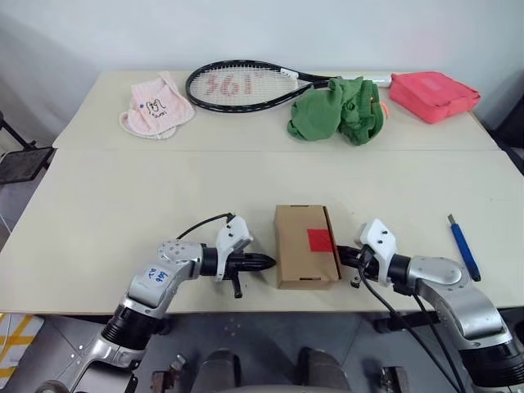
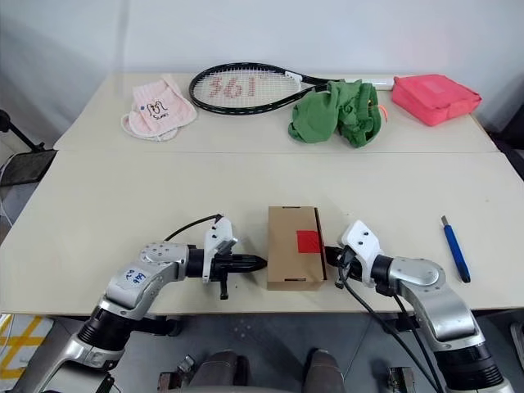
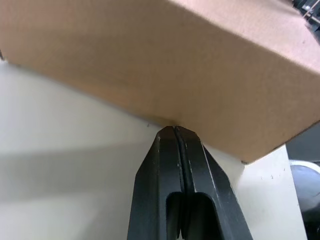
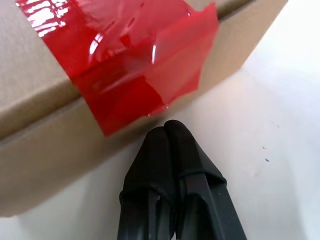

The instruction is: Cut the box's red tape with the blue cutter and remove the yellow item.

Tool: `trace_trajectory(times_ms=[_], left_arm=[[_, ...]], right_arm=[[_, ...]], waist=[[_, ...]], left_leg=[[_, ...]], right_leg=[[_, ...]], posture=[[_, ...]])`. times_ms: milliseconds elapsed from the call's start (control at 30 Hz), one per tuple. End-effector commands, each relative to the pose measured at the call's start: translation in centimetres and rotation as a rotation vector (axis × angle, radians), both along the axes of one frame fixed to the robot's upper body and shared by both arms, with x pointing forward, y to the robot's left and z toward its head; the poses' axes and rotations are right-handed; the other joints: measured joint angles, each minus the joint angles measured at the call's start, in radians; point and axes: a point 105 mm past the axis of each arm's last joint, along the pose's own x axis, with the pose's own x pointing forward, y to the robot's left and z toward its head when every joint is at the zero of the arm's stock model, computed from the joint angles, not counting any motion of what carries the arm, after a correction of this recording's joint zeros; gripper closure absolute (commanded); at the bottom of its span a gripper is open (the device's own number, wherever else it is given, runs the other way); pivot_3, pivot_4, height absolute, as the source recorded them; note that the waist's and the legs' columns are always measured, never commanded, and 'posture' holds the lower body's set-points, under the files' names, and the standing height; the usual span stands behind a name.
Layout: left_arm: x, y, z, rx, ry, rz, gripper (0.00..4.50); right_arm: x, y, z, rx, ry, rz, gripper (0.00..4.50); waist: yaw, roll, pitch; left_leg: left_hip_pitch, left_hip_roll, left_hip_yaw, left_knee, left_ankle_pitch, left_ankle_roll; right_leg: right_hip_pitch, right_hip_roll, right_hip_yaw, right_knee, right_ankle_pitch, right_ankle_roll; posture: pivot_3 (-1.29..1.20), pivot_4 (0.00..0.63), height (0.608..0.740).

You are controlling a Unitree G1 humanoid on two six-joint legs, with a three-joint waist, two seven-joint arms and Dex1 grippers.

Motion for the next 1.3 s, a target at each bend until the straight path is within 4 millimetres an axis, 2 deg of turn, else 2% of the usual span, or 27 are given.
trace_trajectory(times_ms=[33, 133, 233, 333, 467, 567, 733, 1067, 1300], left_arm=[[0.2, 3.4, 1.5, 0.078, -0.056, -0.009, 4.5], [0.7, 5.4, 3.1, 0.12, -0.113, -0.05, 4.5], [0.7, 4.5, 5.7, 0.06, -0.172, -0.165, 4.5], [1.2, 2.7, 7.9, -0.014, -0.236, -0.218, 4.5], [1.6, -0.5, 9.1, -0.058, -0.293, -0.283, 4.5], [1.8, -2.4, 9.0, -0.064, -0.303, -0.312, 4.5], [1.9, -4.2, 8.2, -0.055, -0.301, -0.329, 4.5], [1.8, -5.5, 6.6, -0.021, -0.292, -0.325, 4.5], [1.7, -5.3, 6.1, -0.006, -0.28, -0.312, 4.5]], right_arm=[[-1.0, -2.4, 2.7, -0.028, -0.036, -0.018, 4.45], [-2.1, -4.0, 4.2, -0.021, 0.027, -0.053, 4.45], [-3.3, -3.7, 6.6, 0.069, 0.144, -0.065, 3.88], [-4.6, -2.5, 7.7, 0.125, 0.289, -0.047, 2.84], [-4.1, -1.7, 8.6, 0.137, 0.386, -0.126, 1.46], [-3.0, -1.6, 8.8, 0.142, 0.442, -0.197, 1.46], [-1.5, -1.1, 8.7, 0.172, 0.473, -0.247, 1.46], [-0.3, 0.6, 7.9, 0.216, 0.527, -0.279, 1.46], [0.0, 0.4, 7.3, 0.213, 0.542, -0.331, 1.46]], waist=[[0.0, 0.0, 0.0], [0.0, 0.0, 0.0], [0.005, 0.0, 0.0], [0.005, 0.0, 0.0], [0.002, -0.001, 0.001], [-0.001, -0.001, 0.001], [0.001, -0.001, 0.001], [0.001, -0.001, 0.001], [0.001, -0.001, 0.001]], left_leg=[[0.0, 0.0, 0.0, 0.0, 0.0, 0.0], [0.0, 0.0, 0.0, -0.001, 0.0, 0.0], [0.0, 0.0, 0.0, -0.001, 0.0, 0.0], [-0.001, 0.0, 0.0, 0.0, 0.0, 0.001], [-0.001, 0.0, 0.0, 0.0, 0.0, 0.001], [-0.001, 0.0, 0.0, 0.0, 0.0, 0.001], [-0.002, 0.0, 0.0, -0.001, 0.0, 0.001], [-0.003, 0.0, 0.0, -0.001, 0.0, 0.001], [-0.003, 0.0, 0.0, -0.001, 0.0, 0.001]], right_leg=[[0.0, 0.0, 0.0, 0.0, 0.0, 0.0], [0.0, 0.0, 0.0, 0.0, 0.0, 0.0], [0.0, 0.0, 0.0, -0.001, 0.0, -0.001], [0.0, 0.0, 0.0, -0.001, 0.0, -0.001], [0.0, 0.0, 0.0, -0.001, 0.0, -0.001], [0.0, 0.0, 0.0, -0.001, 0.0, -0.001], [-0.001, 0.0, 0.0, -0.002, 0.0, -0.001], [-0.002, 0.0, 0.0, -0.002, 0.0, 0.0], [-0.002, 0.0, 0.0, -0.002, 0.001, 0.0]], posture=[[0.0, 0.15, 0.74], [0.0, 0.15, 0.74], [0.0, 0.15, 0.74], [0.0, 0.15, 0.74], [0.0, 0.15, 0.74], [0.0, 0.15, 0.74], [0.0, 0.15, 0.74], [0.0, 0.15, 0.74], [0.0, 0.15, 0.74]])
